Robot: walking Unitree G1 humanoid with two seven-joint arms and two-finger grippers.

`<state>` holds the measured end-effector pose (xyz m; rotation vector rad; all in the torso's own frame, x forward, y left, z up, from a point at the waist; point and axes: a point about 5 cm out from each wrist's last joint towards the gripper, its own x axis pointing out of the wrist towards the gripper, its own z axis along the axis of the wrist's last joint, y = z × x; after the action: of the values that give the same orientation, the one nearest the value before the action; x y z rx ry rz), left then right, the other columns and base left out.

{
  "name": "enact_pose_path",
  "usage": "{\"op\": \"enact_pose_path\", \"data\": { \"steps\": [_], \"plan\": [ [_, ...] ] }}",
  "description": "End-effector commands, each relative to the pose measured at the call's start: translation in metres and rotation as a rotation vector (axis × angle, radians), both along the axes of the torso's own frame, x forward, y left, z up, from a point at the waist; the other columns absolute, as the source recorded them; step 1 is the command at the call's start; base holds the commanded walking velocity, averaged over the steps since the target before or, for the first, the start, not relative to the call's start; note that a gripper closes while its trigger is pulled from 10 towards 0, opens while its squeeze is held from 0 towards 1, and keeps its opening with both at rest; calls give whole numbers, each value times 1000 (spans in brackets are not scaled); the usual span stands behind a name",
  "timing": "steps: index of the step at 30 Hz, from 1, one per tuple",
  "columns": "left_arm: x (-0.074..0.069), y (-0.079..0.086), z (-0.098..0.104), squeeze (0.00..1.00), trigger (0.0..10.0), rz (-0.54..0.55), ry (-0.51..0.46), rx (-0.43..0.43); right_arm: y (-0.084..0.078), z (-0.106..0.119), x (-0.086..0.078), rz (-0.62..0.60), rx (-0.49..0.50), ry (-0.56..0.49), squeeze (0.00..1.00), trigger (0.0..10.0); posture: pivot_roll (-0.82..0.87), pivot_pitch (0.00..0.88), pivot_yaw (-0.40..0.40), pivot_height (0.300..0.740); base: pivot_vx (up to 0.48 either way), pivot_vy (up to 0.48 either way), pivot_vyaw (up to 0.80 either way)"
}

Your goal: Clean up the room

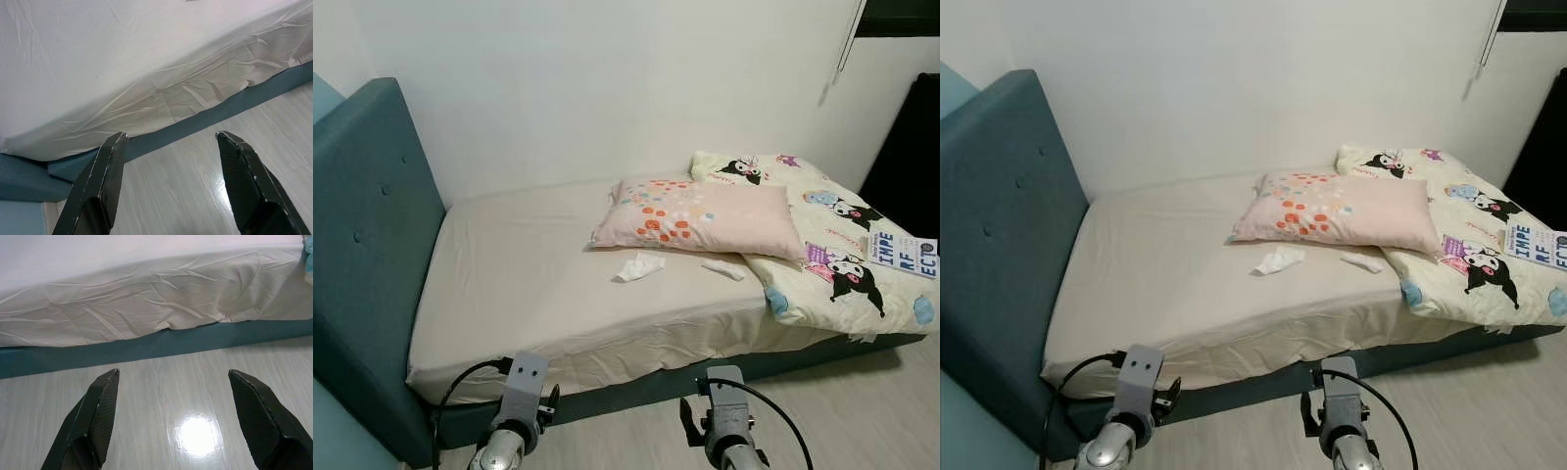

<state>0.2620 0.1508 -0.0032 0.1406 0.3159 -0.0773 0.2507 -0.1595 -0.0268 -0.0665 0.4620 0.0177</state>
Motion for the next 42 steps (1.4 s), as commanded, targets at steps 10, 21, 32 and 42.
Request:
{"op": "enact_pose_path", "data": {
  "steps": [10,21,32,42],
  "plan": [
    [-3,-2,-4,0,10000,2,24,0,0,-4,-3,-10,5,32,0,10000,-34,22,-16,740,0,0,0],
    [-4,-4,-5,0,10000,-5,27,1,0,-5,-3,-11,14,38,0,10000,-36,24,-15,740,0,0,0],
    [-4,-3,-5,0,10000,-3,27,2,0,-6,-4,-11,15,45,0,10000,-35,25,-16,740,0,0,0],
    [-4,-4,-4,0,10000,-6,27,1,-3,-4,-4,-77,145,41,0,10000,-39,26,-12,740,0,0,0]
  ]
}}
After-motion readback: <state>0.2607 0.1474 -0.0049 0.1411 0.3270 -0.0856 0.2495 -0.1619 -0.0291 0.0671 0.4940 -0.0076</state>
